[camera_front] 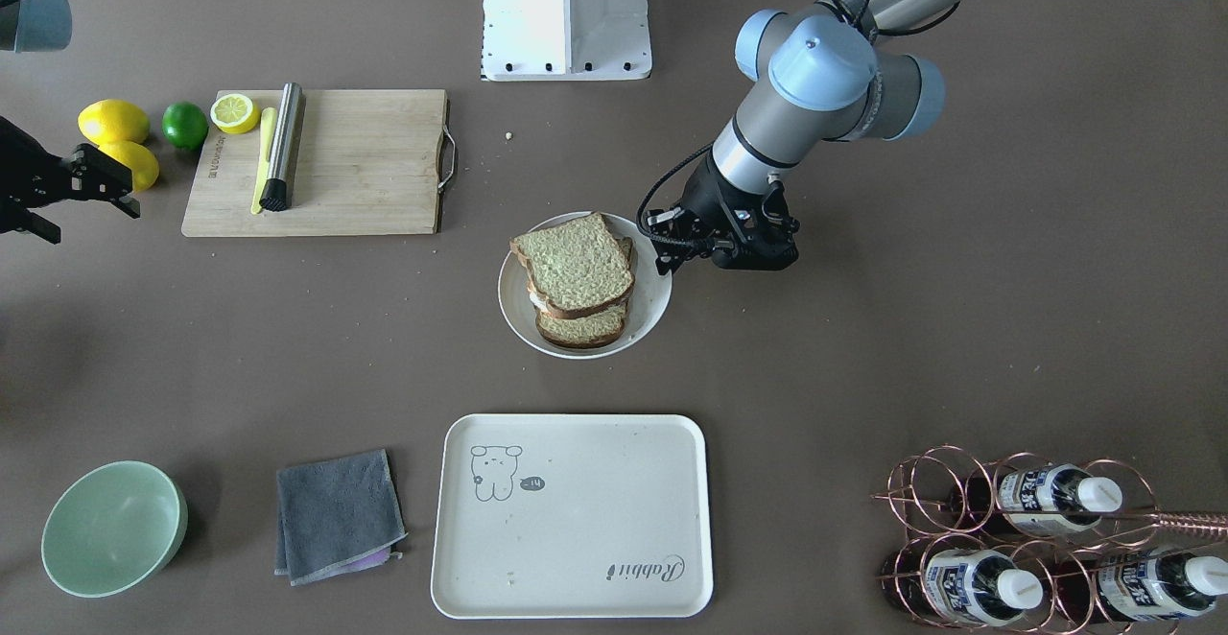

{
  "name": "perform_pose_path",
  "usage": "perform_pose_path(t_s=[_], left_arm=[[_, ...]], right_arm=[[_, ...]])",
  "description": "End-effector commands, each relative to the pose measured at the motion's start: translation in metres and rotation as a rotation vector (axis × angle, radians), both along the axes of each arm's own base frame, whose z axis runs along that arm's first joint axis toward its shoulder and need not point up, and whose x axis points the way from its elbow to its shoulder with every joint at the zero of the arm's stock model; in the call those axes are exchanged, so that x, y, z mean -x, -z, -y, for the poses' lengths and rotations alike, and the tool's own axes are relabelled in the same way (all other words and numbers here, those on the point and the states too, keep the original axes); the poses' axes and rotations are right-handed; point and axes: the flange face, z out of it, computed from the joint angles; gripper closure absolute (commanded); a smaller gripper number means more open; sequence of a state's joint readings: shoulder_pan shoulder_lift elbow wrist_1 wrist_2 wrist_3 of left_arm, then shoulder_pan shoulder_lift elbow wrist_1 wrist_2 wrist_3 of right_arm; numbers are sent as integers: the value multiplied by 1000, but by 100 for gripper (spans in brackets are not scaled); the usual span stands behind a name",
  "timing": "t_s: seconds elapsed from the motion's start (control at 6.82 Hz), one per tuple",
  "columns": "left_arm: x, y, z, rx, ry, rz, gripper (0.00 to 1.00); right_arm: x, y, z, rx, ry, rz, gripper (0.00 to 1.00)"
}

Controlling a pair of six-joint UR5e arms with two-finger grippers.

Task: Make sandwich and place on tray
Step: 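Carry the plate with the left gripper onto the cream tray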

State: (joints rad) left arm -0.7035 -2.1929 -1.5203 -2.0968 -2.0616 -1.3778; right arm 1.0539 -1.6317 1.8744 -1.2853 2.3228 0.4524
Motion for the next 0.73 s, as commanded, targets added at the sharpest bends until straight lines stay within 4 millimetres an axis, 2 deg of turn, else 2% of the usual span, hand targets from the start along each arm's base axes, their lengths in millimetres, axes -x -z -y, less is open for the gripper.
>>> perform_pose_path(t_s=[0.0, 0.15, 0.29, 0.44, 0.59], left_arm=[[5, 1, 88, -9, 8, 36, 100], [-3, 1, 121, -4, 21, 57, 100], [-19, -4, 148, -3, 30, 61, 100], [-26, -23, 158, -16, 35, 54, 100], [-37, -19, 171, -1, 38, 71, 100]], right_arm=[[1, 4, 0, -3, 4, 9, 0], [0, 8, -2, -10, 4, 13, 0], [1, 8, -2, -13, 7, 9, 0], [7, 12, -1, -19, 14, 12, 0], [11, 13, -1, -23, 20, 11, 0]])
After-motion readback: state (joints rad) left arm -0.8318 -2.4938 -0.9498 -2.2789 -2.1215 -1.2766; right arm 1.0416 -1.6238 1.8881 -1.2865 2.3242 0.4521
